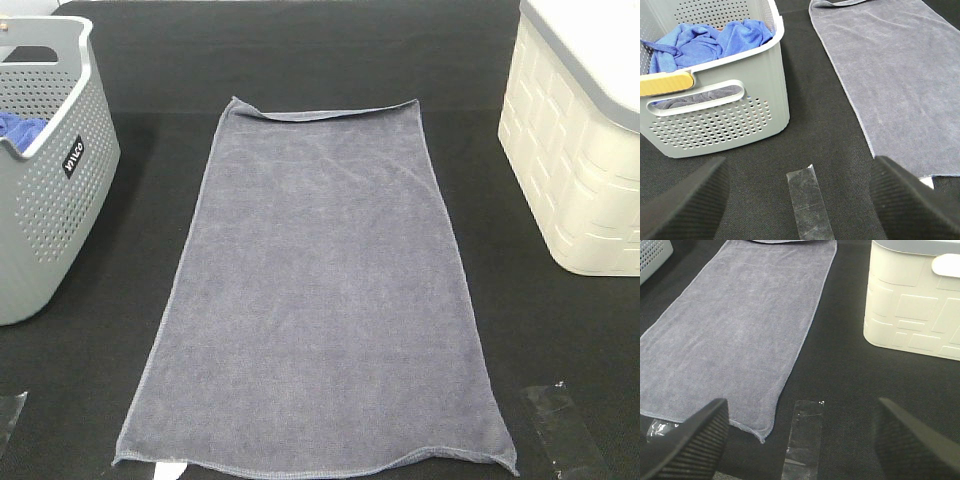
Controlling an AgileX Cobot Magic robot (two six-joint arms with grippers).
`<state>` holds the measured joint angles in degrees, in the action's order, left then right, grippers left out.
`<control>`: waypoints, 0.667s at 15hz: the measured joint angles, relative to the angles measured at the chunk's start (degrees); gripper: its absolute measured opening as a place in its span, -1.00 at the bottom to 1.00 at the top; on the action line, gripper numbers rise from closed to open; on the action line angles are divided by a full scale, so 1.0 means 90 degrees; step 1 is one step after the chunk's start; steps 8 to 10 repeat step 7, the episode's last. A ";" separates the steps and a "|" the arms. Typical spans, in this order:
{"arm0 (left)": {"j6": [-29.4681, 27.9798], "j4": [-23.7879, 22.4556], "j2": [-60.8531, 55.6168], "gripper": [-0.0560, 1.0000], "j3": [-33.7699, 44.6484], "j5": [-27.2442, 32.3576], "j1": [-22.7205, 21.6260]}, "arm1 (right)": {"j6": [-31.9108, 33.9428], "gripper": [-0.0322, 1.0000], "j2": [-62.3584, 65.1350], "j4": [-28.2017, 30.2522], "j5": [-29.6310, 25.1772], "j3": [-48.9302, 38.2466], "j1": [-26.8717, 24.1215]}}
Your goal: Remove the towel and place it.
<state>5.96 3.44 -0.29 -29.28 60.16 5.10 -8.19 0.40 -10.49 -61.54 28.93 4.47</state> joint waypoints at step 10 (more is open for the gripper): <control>0.0000 0.0000 0.0000 0.51 0.0000 0.0000 0.0000 | 0.0000 0.50 0.0000 0.0000 0.0000 0.0000 0.0000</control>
